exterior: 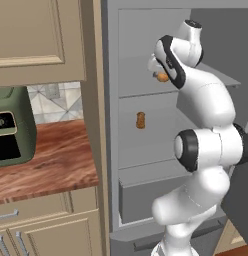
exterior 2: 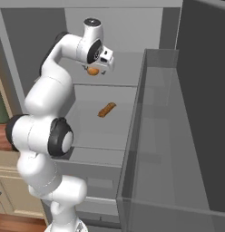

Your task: Pick up the pear and tangerine from the fridge and place one fruit on each plate on the dining counter.

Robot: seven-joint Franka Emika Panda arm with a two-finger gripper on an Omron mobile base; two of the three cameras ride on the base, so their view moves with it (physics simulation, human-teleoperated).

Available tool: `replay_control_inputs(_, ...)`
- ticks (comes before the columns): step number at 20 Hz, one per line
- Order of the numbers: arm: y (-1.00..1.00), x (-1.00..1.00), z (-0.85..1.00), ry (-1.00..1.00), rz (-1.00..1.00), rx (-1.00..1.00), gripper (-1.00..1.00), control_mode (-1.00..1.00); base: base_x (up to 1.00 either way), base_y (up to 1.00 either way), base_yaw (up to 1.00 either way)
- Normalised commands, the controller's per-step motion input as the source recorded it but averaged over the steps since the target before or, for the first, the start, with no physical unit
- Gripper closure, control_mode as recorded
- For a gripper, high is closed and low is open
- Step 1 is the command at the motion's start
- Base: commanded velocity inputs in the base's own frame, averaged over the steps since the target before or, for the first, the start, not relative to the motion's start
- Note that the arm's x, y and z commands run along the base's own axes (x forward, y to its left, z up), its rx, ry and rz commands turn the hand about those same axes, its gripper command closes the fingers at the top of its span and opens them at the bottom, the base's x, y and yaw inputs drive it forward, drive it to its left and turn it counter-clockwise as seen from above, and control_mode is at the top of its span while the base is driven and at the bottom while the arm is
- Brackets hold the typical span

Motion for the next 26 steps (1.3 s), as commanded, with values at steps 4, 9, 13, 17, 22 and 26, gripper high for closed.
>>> replay_control_inputs(4,0.0,0.01,-0.2,0.06,0.0,0.0,-1.0,-1.0,0.0,0.0,0.0)
replay_control_inputs(9,0.0,-0.01,-0.23,0.04,0.0,0.0,-1.0,-1.0,0.0,0.0,0.0)
replay_control_inputs(13,0.03,0.0,-0.24,0.06,0.0,0.0,-1.0,-1.0,0.0,0.0,0.0)
replay_control_inputs(17,0.08,-0.06,-0.25,0.02,0.0,0.0,-1.0,-1.0,0.0,0.0,0.0)
replay_control_inputs(22,0.09,-0.02,-0.27,0.0,0.0,0.0,-1.0,-1.0,0.0,0.0,0.0)
replay_control_inputs(26,0.08,-0.01,-0.3,0.0,0.0,0.0,-1.0,-1.0,0.0,0.0,0.0)
